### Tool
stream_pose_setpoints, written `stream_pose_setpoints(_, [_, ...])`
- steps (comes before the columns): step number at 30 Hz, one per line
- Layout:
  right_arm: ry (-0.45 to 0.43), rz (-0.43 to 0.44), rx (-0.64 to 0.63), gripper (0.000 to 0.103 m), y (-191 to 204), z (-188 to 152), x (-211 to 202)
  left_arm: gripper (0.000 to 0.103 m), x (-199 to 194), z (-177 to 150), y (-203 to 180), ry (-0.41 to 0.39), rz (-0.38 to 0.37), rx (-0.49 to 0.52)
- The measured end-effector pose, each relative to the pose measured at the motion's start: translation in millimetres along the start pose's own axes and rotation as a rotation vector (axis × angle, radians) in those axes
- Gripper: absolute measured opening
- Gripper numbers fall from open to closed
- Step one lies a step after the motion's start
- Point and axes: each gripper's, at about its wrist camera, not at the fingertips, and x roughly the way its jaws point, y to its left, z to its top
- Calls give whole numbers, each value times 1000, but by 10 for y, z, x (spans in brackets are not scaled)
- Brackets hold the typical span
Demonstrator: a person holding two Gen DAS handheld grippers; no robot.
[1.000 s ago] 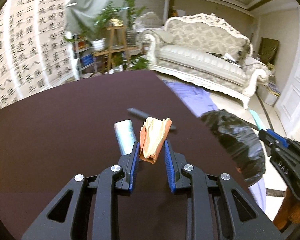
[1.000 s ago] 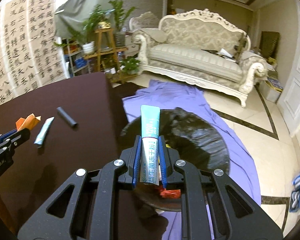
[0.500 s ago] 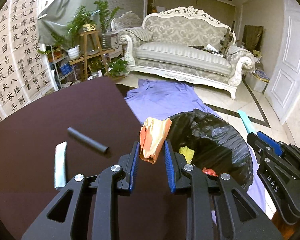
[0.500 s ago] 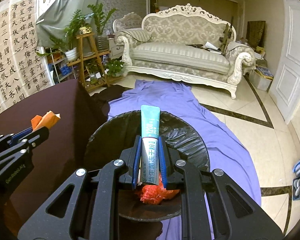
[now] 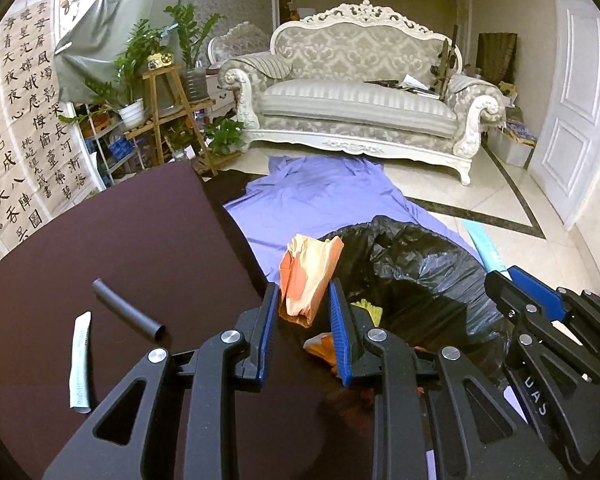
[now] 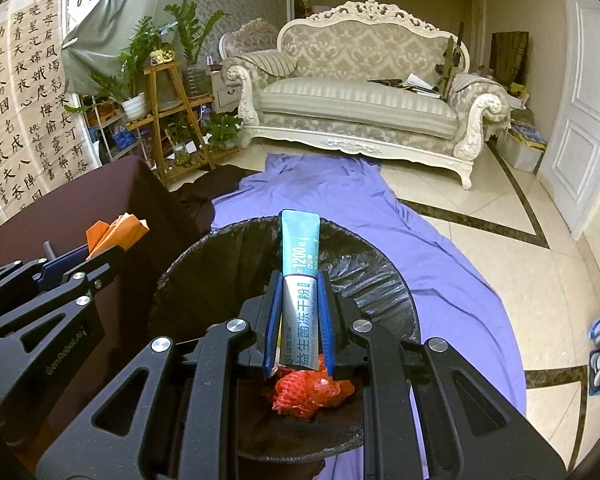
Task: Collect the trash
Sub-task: 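Open both grippers to drop the paper and tube into the bag, then move the left gripper back to the table and grasp the white tube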
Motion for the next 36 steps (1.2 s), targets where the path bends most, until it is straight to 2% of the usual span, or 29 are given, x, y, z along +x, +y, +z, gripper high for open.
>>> stream_pose_setpoints(4, [1, -7, 8, 19, -22, 6, 33, 27, 87, -7, -16, 24, 3, 6])
stream_pose_setpoints(6, [6, -10, 12, 19, -52, -1, 52, 35, 118, 8, -10, 37, 4, 2])
stream_pose_setpoints(8, [8, -15, 19, 30, -69, -3, 62, 51, 118, 19, 13, 37, 4, -14])
stream_pose_setpoints(9, [3, -19, 23, 39, -75, -7, 58, 54, 112, 20, 26, 32, 5, -19])
stream_pose_setpoints(11, [2, -23, 21, 39, -67, -15, 53, 62, 106, 22, 39, 28, 3, -25])
stream_pose_setpoints(17, [3, -21, 14, 40, -25, -25, 37, 68, 53, 1, 68, 20, 20, -28])
stream_pose_setpoints(24, [21, 24, -17, 40, 200, -66, 10, 68, -101, -82, 358, 22, 74, -74])
stream_pose_setpoints(28, [31, 61, -35, 41, 352, -94, -20, 68, -198, -159, 589, 29, 126, -111])
stream_pose_setpoints(32, [40, 100, -65, 41, 562, -128, -47, 68, -291, -263, 872, 33, 208, -159])
stream_pose_setpoints(36, [45, 131, -98, 41, 750, -117, -66, 68, -249, -337, 1188, 77, 281, -205])
